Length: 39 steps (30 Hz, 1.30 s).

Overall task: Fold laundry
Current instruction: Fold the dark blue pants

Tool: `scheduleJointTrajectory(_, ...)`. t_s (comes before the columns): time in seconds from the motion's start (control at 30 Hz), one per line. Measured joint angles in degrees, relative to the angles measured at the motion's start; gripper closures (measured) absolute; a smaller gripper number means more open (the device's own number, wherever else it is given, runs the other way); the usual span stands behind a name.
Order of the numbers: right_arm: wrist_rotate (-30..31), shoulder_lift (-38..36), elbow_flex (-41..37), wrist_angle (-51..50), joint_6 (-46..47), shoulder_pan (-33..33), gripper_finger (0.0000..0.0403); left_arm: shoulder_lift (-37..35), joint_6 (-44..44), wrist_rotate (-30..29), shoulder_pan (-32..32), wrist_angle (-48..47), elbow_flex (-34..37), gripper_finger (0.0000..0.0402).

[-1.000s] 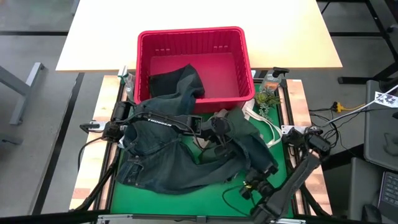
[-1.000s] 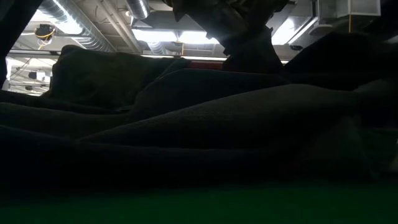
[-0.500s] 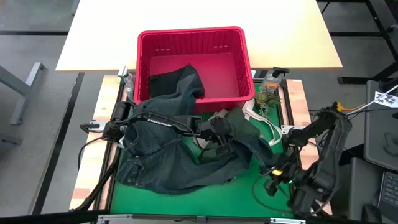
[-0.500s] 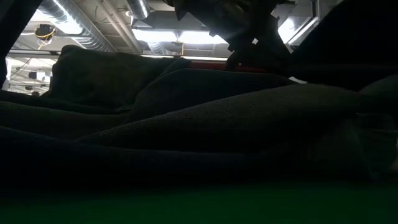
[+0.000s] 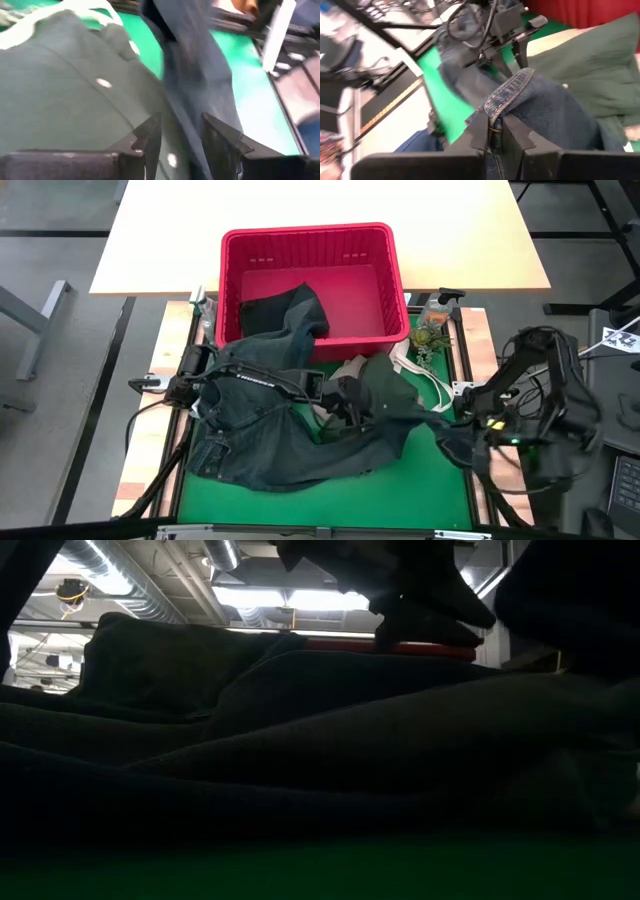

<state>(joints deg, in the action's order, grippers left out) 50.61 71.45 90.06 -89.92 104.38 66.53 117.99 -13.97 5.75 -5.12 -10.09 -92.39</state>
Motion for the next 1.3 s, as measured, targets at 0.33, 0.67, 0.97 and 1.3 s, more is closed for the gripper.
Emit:
scheduleJointTrajectory(0.33, -6.8, -6.6, 0.0, 2.4, -6.6, 8.3, 0.0375, -0.1, 0.6, 5.1, -3.6, -2.8, 0.0, 0.0307)
scheduleJointTrajectory(0.67, -18.8, -8.8, 0.0, 4.4, -11.9, 15.1, 0.0372, 0.0, 0.6, -9.5, -10.0, -6.0, 2.2, 0.0322)
scheduleJointTrajectory(0.97, -34.5, -9.1, 0.0, 9.9, -13.4, 17.7, 0.0371, 0.0, -2.6, -12.3, -14.5, -5.8, 5.0, 0.0324)
scheduleJointTrajectory(1.3, -8.0, -9.1, 0.0, 20.6, -19.0, 17.8, 0.0371, 0.0, -2.4, -14.9, -17.1, -3.6, 6.0, 0.0324)
